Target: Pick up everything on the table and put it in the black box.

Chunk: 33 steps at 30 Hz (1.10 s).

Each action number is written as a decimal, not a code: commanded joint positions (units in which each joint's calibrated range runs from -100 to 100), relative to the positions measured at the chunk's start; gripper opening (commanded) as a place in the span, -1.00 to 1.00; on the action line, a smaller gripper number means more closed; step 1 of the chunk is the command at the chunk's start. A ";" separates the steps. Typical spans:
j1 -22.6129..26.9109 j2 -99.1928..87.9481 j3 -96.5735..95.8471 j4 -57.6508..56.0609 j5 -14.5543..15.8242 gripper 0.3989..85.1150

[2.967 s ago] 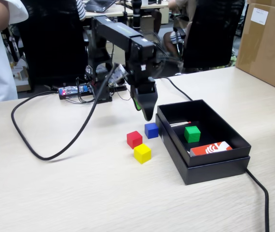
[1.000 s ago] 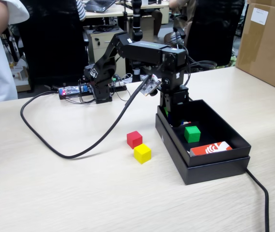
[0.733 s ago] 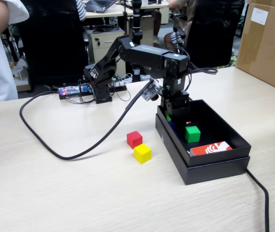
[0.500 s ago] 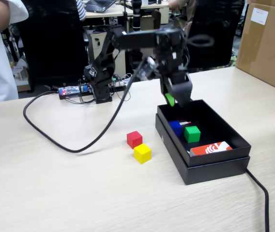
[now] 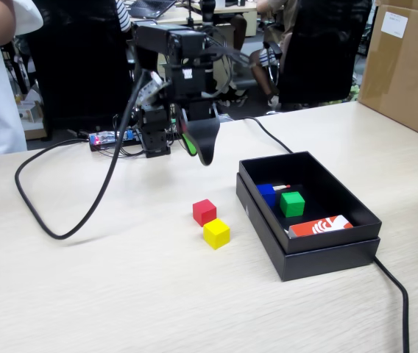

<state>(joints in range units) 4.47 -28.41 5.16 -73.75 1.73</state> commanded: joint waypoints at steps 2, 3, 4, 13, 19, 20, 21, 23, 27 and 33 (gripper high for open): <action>-0.44 10.46 4.00 1.22 0.00 -0.13; -0.44 12.29 4.45 1.31 0.10 -0.13; -0.44 14.01 4.63 1.92 0.15 -0.13; -0.59 25.72 8.99 2.69 0.63 -0.13; -0.59 26.06 9.80 2.69 0.88 -0.13; -0.59 25.49 9.53 2.69 0.88 -0.13; -0.63 24.69 9.17 2.69 0.83 -0.13; -0.73 22.96 8.35 2.69 0.78 -0.13; -0.88 18.26 6.36 2.61 0.83 -0.13; -0.93 11.26 5.45 2.61 0.68 -0.13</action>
<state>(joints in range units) 3.59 -10.94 8.44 -70.89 2.32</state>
